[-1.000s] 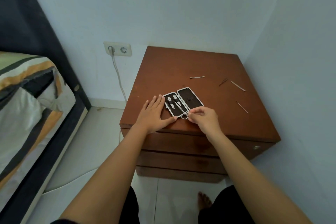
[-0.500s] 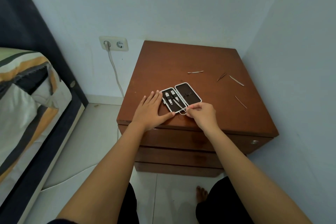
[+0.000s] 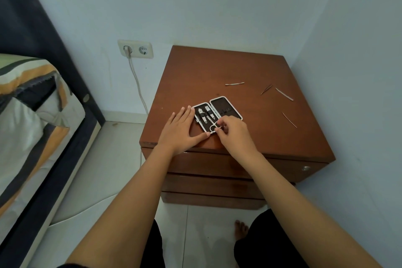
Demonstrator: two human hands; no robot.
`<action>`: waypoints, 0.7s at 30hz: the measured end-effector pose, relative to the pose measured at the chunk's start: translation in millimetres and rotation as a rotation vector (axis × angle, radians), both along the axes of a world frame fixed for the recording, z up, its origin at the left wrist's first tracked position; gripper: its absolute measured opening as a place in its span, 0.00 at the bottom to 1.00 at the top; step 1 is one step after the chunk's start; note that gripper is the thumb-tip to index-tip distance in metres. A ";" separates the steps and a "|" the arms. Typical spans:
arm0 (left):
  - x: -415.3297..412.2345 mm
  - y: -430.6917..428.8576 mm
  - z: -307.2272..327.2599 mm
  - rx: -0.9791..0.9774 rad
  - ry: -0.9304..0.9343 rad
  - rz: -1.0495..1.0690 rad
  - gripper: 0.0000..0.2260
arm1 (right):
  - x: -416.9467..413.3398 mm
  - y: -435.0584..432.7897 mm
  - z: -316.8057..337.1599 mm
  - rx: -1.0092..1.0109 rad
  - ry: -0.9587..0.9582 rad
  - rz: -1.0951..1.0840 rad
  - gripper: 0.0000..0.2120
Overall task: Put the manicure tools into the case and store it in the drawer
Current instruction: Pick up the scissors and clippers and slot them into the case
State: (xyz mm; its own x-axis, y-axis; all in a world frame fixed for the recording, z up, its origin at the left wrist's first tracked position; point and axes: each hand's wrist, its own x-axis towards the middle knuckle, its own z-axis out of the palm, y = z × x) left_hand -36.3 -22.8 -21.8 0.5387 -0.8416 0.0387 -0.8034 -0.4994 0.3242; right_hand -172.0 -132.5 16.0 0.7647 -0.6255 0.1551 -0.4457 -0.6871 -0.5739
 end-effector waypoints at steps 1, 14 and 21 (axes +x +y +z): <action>0.0 0.1 0.0 0.001 -0.002 -0.001 0.44 | -1.3 0.5 -1.7 -0.065 0.022 0.024 0.08; 1.4 0.6 -2.2 0.014 -0.019 -0.011 0.43 | -14.6 -5.3 -16.5 -0.280 -0.017 0.229 0.12; 2.6 0.1 -2.5 0.029 -0.029 -0.017 0.42 | -5.7 -12.5 -15.0 -0.219 0.020 0.263 0.14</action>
State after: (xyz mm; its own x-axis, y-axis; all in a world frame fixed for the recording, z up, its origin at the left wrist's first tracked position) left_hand -33.7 -22.6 -24.3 0.5234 -0.8516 0.0291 -0.8206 -0.4946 0.2865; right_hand -177.8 -145.0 1.1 0.8996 -0.3600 0.2472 -0.2465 -0.8859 -0.3929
